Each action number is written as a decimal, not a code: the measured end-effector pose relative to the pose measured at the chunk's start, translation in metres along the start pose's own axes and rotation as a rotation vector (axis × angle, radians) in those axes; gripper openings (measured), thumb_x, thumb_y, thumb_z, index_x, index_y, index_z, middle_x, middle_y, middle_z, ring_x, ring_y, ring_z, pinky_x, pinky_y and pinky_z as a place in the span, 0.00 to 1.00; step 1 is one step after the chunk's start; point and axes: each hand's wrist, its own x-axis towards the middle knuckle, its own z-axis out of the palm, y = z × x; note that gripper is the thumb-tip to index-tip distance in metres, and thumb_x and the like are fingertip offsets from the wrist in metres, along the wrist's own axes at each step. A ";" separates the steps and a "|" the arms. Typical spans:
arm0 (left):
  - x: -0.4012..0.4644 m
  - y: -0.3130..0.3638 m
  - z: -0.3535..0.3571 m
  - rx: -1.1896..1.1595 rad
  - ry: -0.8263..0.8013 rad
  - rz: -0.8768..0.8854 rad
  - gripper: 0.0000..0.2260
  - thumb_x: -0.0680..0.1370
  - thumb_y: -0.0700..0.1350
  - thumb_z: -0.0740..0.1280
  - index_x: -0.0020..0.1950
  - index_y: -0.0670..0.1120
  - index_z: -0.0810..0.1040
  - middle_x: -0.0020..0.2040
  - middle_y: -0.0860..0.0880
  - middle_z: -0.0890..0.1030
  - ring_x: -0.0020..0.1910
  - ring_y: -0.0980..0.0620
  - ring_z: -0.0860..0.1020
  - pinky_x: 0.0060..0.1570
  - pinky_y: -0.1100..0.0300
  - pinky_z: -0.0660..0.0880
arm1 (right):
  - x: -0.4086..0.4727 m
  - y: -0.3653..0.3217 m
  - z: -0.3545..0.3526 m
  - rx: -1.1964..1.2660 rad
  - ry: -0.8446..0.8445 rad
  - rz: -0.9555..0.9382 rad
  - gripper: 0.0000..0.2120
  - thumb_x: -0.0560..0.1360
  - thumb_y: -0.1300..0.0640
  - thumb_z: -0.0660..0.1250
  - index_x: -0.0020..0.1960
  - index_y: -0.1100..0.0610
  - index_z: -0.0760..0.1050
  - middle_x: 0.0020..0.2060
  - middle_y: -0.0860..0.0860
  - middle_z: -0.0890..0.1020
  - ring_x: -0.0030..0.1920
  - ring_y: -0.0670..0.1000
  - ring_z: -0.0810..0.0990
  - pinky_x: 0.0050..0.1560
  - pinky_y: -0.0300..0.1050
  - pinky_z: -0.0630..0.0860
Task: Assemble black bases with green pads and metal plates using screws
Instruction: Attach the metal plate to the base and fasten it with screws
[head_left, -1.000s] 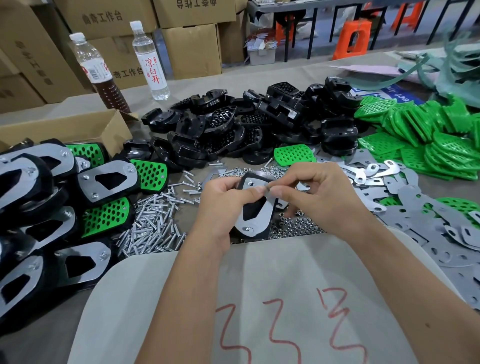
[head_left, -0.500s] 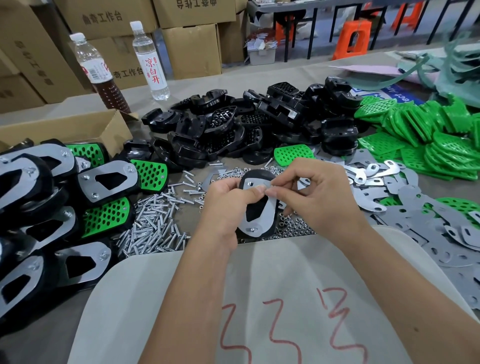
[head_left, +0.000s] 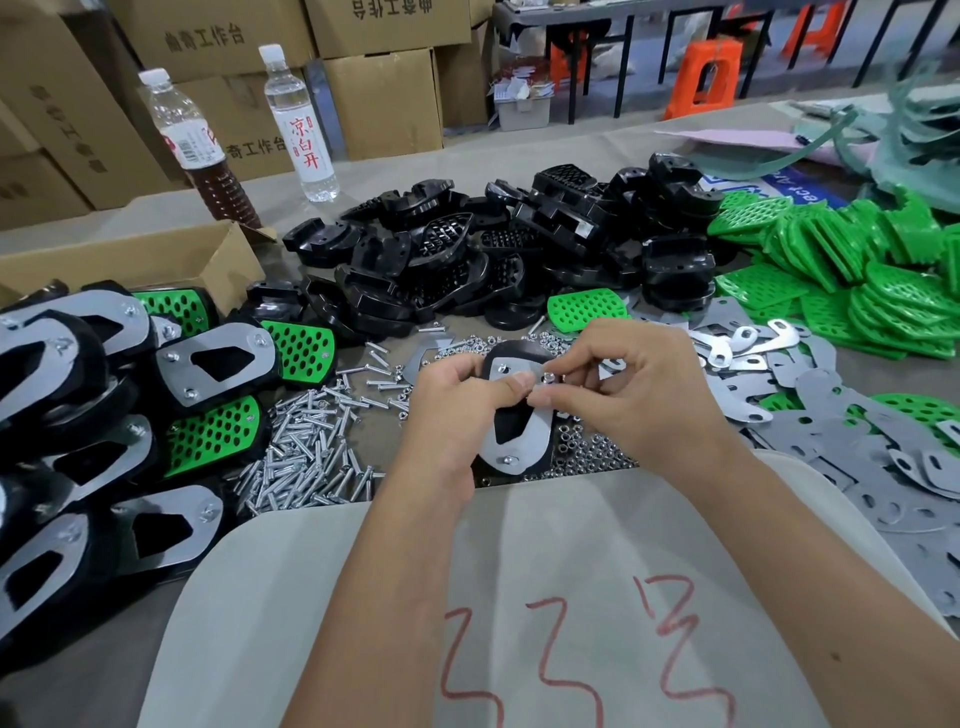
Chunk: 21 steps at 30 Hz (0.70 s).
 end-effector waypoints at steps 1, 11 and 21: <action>0.000 0.001 0.000 -0.025 0.008 -0.006 0.06 0.76 0.34 0.74 0.51 0.34 0.82 0.39 0.43 0.85 0.34 0.48 0.83 0.30 0.60 0.78 | 0.000 0.001 -0.001 -0.027 0.010 -0.020 0.09 0.67 0.57 0.84 0.39 0.59 0.84 0.31 0.49 0.79 0.30 0.49 0.74 0.27 0.52 0.78; 0.000 0.005 -0.002 -0.123 0.048 -0.043 0.02 0.77 0.35 0.73 0.47 0.40 0.84 0.38 0.45 0.87 0.32 0.50 0.84 0.28 0.63 0.77 | -0.002 -0.001 0.001 0.009 0.041 -0.001 0.16 0.77 0.54 0.76 0.33 0.58 0.80 0.26 0.48 0.71 0.28 0.46 0.67 0.31 0.38 0.65; 0.001 0.007 -0.005 -0.159 0.089 -0.055 0.03 0.77 0.36 0.73 0.50 0.38 0.84 0.39 0.44 0.87 0.32 0.49 0.84 0.28 0.60 0.78 | -0.005 -0.008 -0.004 0.205 0.091 0.096 0.34 0.80 0.41 0.66 0.29 0.66 0.62 0.24 0.60 0.58 0.26 0.57 0.55 0.28 0.52 0.56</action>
